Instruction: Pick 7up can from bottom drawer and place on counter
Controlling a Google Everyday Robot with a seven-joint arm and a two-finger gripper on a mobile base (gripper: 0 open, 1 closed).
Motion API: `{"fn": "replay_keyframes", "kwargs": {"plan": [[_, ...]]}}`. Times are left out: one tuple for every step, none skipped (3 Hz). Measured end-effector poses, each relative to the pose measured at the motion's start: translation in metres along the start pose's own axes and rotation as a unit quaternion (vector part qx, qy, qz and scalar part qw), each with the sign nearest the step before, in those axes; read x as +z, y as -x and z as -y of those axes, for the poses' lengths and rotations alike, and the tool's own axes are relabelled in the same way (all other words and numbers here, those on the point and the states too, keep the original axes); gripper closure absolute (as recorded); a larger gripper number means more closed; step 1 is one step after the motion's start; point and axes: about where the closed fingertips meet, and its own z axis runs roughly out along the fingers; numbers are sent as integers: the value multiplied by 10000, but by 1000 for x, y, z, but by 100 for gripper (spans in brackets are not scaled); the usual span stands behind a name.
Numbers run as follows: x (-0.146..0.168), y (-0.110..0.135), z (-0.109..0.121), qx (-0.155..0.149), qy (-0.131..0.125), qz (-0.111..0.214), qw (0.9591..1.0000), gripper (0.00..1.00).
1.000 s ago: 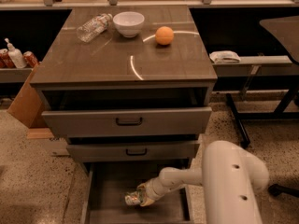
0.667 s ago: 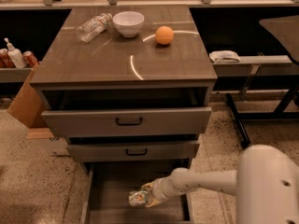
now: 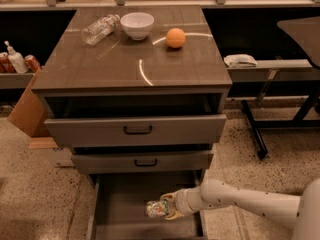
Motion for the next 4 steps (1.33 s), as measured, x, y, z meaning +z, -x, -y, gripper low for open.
{"fn": "replay_keyframes", "kwargs": {"plan": [[-7, 10, 8, -91, -28, 110, 9999, 100], [-43, 56, 26, -401, 42, 324, 9987, 100], [-100, 108, 61, -825, -42, 375, 9959, 100], [-149, 152, 95, -1180, -187, 292, 9924, 100]]}}
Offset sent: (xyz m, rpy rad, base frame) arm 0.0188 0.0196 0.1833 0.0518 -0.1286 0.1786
